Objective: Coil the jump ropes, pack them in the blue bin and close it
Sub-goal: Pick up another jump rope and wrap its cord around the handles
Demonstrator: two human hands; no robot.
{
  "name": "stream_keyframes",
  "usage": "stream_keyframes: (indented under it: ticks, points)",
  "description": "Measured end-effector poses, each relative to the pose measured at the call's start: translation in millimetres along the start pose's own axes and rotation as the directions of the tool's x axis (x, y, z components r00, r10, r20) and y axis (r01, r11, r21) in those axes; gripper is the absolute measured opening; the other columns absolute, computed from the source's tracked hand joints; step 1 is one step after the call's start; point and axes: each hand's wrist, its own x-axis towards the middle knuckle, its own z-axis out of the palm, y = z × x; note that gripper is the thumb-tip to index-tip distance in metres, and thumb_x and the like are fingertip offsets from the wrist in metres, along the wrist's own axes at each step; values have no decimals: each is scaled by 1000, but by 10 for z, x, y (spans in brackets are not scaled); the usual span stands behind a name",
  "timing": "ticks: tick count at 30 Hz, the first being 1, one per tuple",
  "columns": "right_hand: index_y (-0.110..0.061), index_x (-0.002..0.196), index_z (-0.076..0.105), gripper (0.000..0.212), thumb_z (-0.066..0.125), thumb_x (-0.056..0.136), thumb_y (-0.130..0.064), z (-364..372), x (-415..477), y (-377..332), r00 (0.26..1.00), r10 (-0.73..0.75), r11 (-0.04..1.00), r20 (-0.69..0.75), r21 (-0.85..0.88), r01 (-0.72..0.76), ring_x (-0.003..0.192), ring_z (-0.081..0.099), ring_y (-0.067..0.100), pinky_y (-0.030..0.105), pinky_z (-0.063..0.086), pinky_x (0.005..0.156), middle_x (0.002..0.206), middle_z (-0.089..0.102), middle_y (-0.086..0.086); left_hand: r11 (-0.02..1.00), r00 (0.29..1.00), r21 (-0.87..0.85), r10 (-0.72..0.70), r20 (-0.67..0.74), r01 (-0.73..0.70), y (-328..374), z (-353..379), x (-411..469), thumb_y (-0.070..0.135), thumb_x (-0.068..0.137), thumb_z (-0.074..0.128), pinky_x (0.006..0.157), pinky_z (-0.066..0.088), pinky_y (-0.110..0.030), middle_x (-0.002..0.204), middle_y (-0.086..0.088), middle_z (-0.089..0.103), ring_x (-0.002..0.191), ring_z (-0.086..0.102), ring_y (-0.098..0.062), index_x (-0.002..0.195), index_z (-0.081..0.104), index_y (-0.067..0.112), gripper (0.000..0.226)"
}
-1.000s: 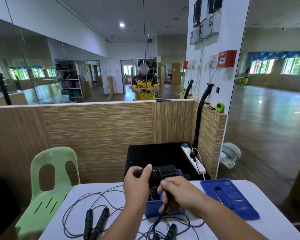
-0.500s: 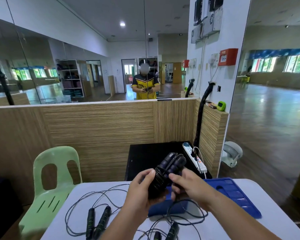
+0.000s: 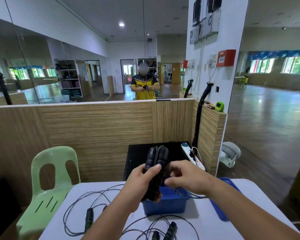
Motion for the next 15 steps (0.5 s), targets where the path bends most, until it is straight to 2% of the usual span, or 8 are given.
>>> stream_keyframes:
  ticks: [2,4,7,9,11,13,15]
  points:
    - [-22,88,69,9,76,83,-22,-4,-13,43,1000,18,989,-16,-144,-20,70,59,7,34,50,70,77,66,0,999,998,-31,4,-57,-6,-10,-2,19,36,91,74,57,53,-42,88,-25,68,60,63,-38,110,63,2,41]
    - [-24,86,71,8,77,82,-26,-5,-29,85,998,36,974,-42,-224,-45,72,60,4,31,51,73,83,70,1,999,995,-44,1,-99,-5,-13,8,25,35,92,74,57,55,-43,86,-23,70,60,64,-38,110,62,-1,42]
    - [-27,90,71,22,83,75,-37,-19,-45,154,995,59,976,-79,-206,-74,76,63,9,37,54,78,89,71,1,998,990,-62,10,-139,-19,-7,16,34,36,94,71,59,55,-42,85,-22,73,62,66,-38,111,62,0,41]
    - [-28,93,70,34,88,69,-42,-23,-59,181,992,59,987,-111,-143,-75,79,64,11,36,54,81,93,70,2,996,985,-79,20,-172,-34,-5,-3,51,37,95,69,63,55,-45,84,-22,73,63,66,-38,110,63,3,38]
    - [-32,97,68,44,89,63,-51,-26,-65,211,988,33,981,-152,-184,-61,86,63,11,31,53,81,97,67,-2,994,980,-92,35,-194,-53,4,-17,66,37,95,69,65,55,-48,84,-24,73,64,65,-39,109,63,4,36]
    - [-35,98,67,47,85,62,-60,-3,-53,236,979,-26,969,-204,-245,-25,89,59,4,20,49,77,101,60,-7,991,979,-113,47,-197,-70,14,-16,71,36,95,70,67,56,-49,83,-23,72,64,64,-38,109,64,3,36]
    - [-33,93,68,42,73,68,-67,17,-34,228,960,-41,988,-279,-151,-2,91,59,2,18,45,79,101,59,-7,987,978,-142,51,-204,-81,29,-24,82,34,94,71,68,56,-49,81,-21,70,64,64,-38,109,63,2,36]
